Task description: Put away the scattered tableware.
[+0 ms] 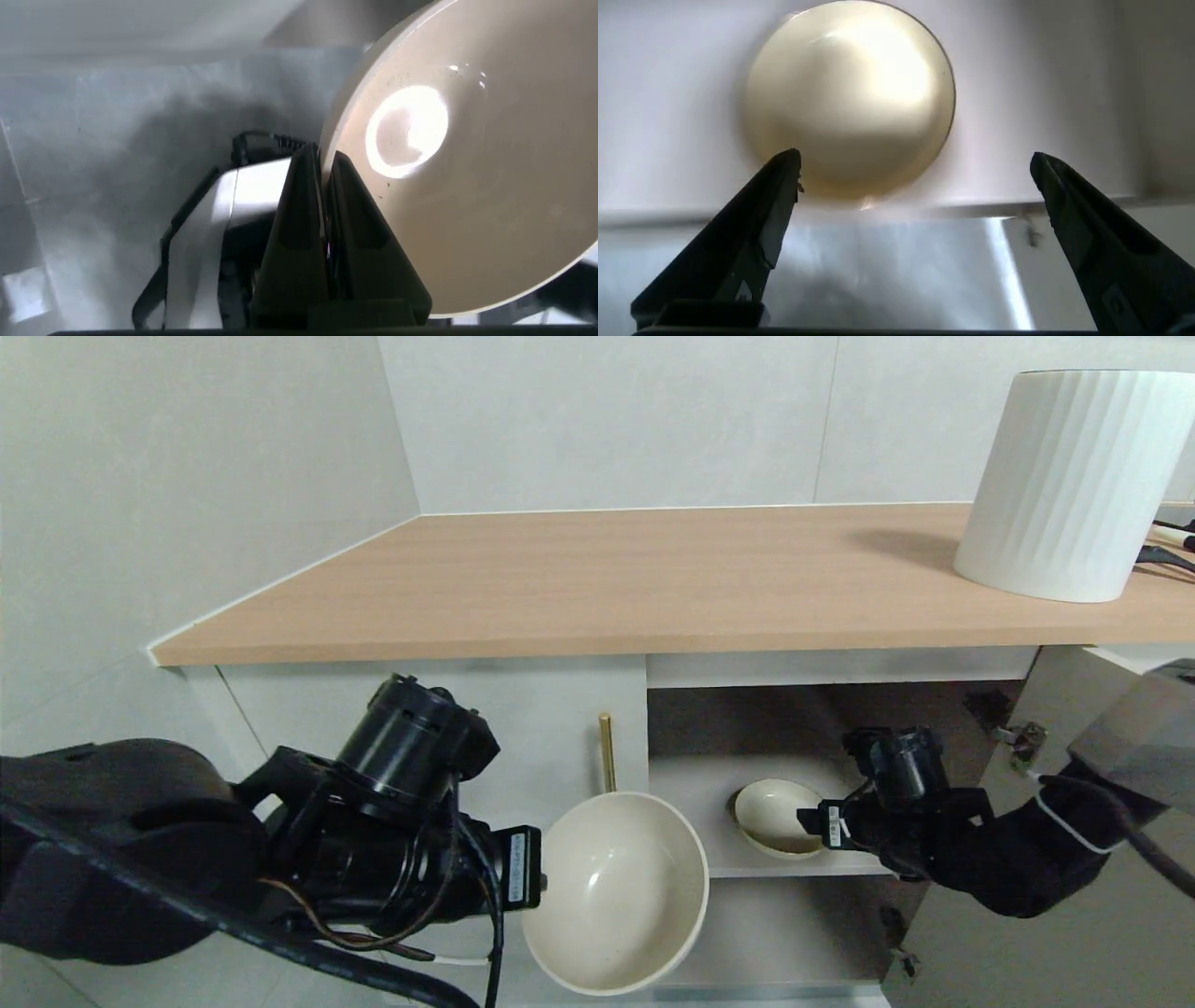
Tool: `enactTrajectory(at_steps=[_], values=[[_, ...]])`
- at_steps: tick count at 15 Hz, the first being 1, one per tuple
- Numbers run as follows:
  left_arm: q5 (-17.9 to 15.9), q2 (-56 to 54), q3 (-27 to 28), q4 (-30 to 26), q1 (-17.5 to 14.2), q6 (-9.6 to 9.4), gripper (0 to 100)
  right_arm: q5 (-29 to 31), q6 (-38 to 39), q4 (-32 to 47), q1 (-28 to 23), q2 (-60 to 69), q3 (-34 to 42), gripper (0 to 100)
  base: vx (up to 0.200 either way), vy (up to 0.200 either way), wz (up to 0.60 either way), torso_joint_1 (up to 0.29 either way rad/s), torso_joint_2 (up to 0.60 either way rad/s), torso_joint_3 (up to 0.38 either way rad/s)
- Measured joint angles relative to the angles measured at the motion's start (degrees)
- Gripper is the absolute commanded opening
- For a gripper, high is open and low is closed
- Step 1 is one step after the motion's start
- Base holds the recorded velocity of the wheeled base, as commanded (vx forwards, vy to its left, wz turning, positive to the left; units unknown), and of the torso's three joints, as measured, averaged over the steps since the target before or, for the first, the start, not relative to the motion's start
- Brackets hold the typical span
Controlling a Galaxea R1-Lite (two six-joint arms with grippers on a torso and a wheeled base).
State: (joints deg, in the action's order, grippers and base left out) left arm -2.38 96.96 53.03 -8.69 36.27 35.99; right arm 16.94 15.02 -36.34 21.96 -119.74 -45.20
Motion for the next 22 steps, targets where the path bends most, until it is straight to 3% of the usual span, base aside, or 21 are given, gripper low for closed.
enactTrajectory(at_steps=[3,5,8,12,22], values=[[9.0,5.4,1.2,0.0,3.5,-0.11,0,-5.4,-0.5,13.3,3.5,11.0,1.0,100,0.000,0.000,0.00,0.000,0.00,0.000],[15.0,7.9,2.6,-0.6,5.0,-0.13,0,-8.7,1.2,19.9,8.5,17.2,0.8,100,0.000,0.000,0.00,0.000,0.00,0.000],[16.3,9.4,4.7,-4.3,7.7,0.13,0,-11.7,2.1,22.2,14.6,22.2,1.0,100,0.000,0.000,0.00,0.000,0.00,0.000],[17.7,10.4,5.9,-4.2,9.5,0.30,0,-11.8,2.2,21.8,18.7,23.9,2.5,100,0.000,0.000,0.00,0.000,0.00,0.000],[17.7,10.9,5.9,-4.2,11.7,0.38,0,-11.3,2.5,18.2,23.1,18.2,3.1,100,0.000,0.000,0.00,0.000,0.00,0.000]])
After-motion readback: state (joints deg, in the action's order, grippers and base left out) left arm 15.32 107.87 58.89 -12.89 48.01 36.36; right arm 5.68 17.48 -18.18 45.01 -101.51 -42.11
